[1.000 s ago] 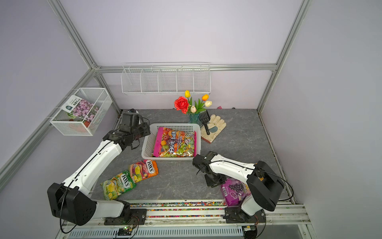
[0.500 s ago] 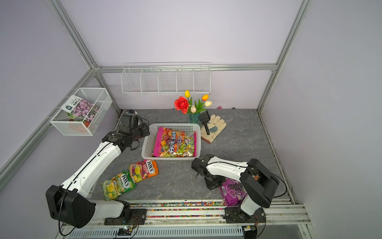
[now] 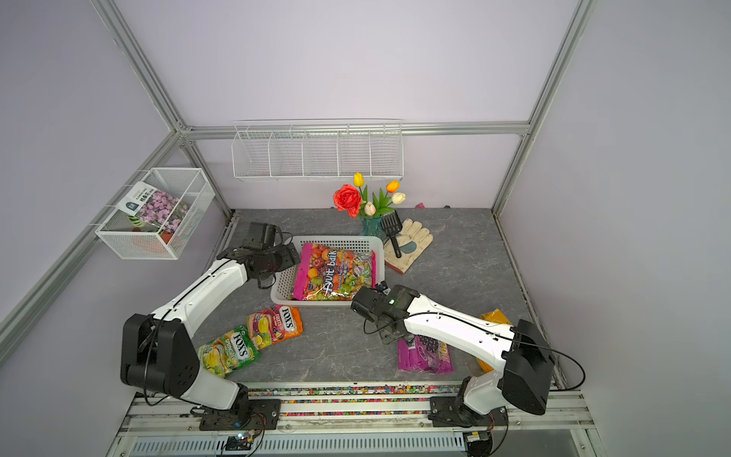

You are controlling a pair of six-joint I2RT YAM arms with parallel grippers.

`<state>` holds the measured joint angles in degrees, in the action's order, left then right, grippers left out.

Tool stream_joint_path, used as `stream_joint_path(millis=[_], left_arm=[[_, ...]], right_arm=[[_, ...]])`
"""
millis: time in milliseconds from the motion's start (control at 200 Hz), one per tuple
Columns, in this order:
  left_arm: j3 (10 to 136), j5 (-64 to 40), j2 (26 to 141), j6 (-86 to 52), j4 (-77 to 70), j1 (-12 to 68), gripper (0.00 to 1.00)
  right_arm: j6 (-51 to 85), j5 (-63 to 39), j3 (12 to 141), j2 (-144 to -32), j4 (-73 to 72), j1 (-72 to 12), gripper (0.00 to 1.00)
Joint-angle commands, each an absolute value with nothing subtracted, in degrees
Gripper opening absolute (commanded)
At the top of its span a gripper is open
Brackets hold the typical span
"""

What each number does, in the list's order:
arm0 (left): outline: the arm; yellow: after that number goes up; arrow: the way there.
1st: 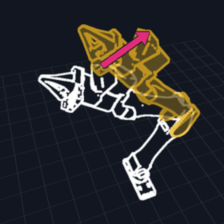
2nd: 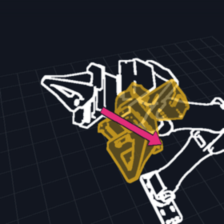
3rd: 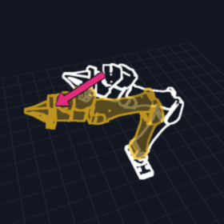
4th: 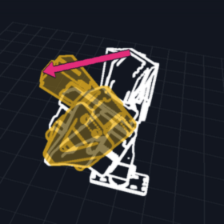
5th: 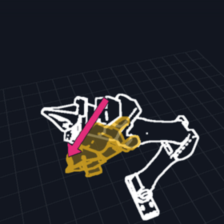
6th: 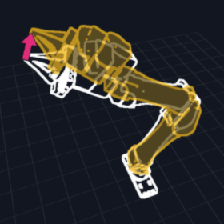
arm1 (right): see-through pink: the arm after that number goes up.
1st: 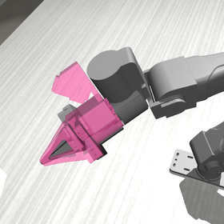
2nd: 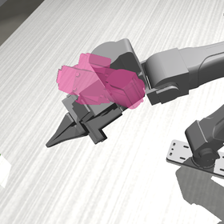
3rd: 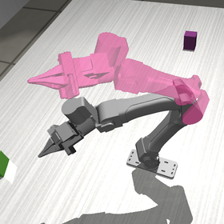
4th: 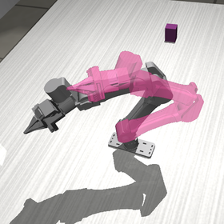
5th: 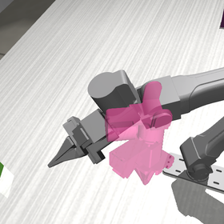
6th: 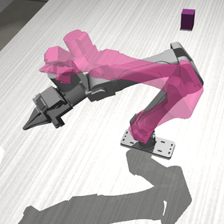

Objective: Put the candies in the basket
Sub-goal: Adjust the candy in the basket.

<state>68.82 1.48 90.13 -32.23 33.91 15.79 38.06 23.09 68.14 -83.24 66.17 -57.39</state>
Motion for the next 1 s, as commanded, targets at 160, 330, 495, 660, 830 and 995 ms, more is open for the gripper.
stream_joint_path(millis=[160,330,495,660,830,995], left_arm=[[69.2,-6.5,97.0,-31.9,33.3,16.5,0.79],[71.0,-6.4,99.9,-28.4,34.0,21.3,0.7],[70.4,-6.6,100.4,-27.8,33.6,24.2,0.57],[69.9,-7.5,99.9,-26.4,34.2,25.2,0.51],[68.2,-8.1,98.6,-25.4,34.6,28.0,0.49],[68.1,-6.9,98.4,-25.9,35.7,30.1,0.5]], right_arm=[[37.3,24.1,75.1,-81.4,63.8,-50.8,0.0],[39.0,22.0,75.1,-78.4,60.1,-47.2,0.0],[40.2,23.1,76.0,-76.0,58.9,-46.7,0.0],[40.1,23.9,77.7,-74.5,58.4,-46.8,0.0],[39.5,24.8,80.8,-74.4,58.5,-46.7,0.0],[38.8,24.2,84.3,-75.4,57.8,-46.7,0.0]])
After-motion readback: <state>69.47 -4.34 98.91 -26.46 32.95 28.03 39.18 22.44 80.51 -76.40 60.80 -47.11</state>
